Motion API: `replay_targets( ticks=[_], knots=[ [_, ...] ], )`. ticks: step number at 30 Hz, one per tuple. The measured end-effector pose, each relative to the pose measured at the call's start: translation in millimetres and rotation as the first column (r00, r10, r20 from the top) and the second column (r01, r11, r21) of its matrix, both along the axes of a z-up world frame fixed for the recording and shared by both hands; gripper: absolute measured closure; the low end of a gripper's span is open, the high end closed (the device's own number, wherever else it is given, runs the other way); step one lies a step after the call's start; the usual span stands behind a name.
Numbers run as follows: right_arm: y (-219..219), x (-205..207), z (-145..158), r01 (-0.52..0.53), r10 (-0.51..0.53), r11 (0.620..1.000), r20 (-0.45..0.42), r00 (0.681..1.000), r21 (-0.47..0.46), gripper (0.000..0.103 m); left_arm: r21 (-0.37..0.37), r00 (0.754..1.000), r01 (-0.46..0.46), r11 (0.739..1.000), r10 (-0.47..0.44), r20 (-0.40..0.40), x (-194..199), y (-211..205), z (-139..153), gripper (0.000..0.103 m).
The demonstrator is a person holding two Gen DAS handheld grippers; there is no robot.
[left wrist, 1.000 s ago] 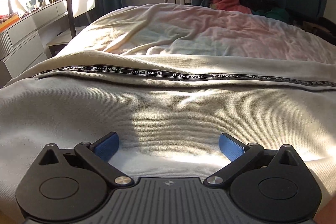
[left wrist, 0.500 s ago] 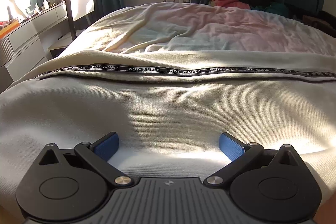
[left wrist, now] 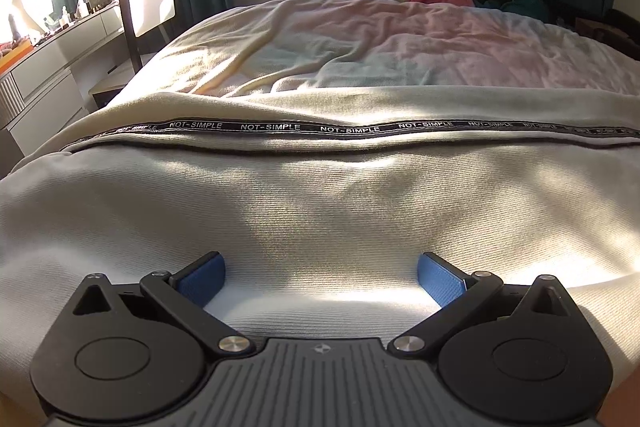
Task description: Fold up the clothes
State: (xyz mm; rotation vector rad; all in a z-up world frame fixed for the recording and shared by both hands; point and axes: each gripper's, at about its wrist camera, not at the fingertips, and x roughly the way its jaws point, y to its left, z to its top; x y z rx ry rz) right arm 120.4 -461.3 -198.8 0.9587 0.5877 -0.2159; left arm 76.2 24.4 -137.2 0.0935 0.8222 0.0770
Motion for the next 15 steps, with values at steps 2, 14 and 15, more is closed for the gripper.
replay_targets(
  ticks=[2, 14, 15],
  knots=[
    [7, 0, 11, 0.008, -0.008, 0.997, 0.005, 1.0, -0.074, 0.09, -0.001, 1.0, 0.003, 1.0, -0.003, -0.003, 0, 0, 0, 0.0],
    [163, -19, 111, 0.034, 0.169, 0.612, 0.172, 0.97, -0.79, 0.09, -0.131, 1.0, -0.014, 0.991, 0.014, 0.001, 0, 25, 28, 0.0],
    [187, -25, 114, 0.037, 0.214, 0.566, 0.19, 0.958, -0.824, 0.09, -0.157, 1.0, -0.026, 0.987, 0.028, 0.011, -2, 31, 33, 0.0]
  ],
)
